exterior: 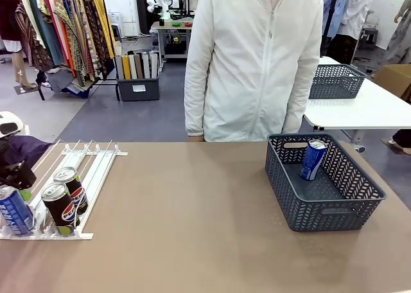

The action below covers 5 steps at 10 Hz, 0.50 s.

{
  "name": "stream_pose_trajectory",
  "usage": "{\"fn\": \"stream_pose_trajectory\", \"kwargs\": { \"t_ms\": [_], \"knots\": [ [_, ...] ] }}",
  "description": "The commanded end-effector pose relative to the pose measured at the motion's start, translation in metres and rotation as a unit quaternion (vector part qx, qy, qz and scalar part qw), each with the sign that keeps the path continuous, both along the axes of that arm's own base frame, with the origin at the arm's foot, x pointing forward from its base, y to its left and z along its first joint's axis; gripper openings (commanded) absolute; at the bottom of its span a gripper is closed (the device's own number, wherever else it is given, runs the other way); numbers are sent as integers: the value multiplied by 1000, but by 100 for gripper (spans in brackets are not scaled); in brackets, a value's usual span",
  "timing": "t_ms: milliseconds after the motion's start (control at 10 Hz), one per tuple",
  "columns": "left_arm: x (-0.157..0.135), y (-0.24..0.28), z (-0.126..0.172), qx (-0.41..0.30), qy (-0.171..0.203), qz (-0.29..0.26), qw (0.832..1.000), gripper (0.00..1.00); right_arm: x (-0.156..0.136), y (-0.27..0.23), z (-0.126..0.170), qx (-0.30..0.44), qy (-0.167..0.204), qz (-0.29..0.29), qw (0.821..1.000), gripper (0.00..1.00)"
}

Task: Retrieve and store the cans from the dispenser.
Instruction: Pick up the last remaining can from one row of the Automatic Can Dispenser and place it in the middle of the table.

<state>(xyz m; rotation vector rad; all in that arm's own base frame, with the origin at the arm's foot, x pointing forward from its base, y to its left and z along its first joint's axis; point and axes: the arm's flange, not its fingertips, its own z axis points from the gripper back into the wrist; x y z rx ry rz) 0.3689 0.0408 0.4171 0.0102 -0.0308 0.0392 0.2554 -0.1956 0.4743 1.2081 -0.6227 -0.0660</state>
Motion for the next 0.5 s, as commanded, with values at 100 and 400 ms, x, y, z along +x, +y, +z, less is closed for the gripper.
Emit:
{"fn": "stream_pose_trajectory", "kwargs": {
  "t_ms": [100, 400],
  "knots": [
    [-2, -5, -11, 7, -4, 14, 1000, 100, 3, 0, 2, 7, -15, -3, 1000, 100],
    [-1, -5, -10, 7, -1, 13, 1000, 61, 3, 0, 2, 7, -15, -3, 1000, 100]
  ]
}}
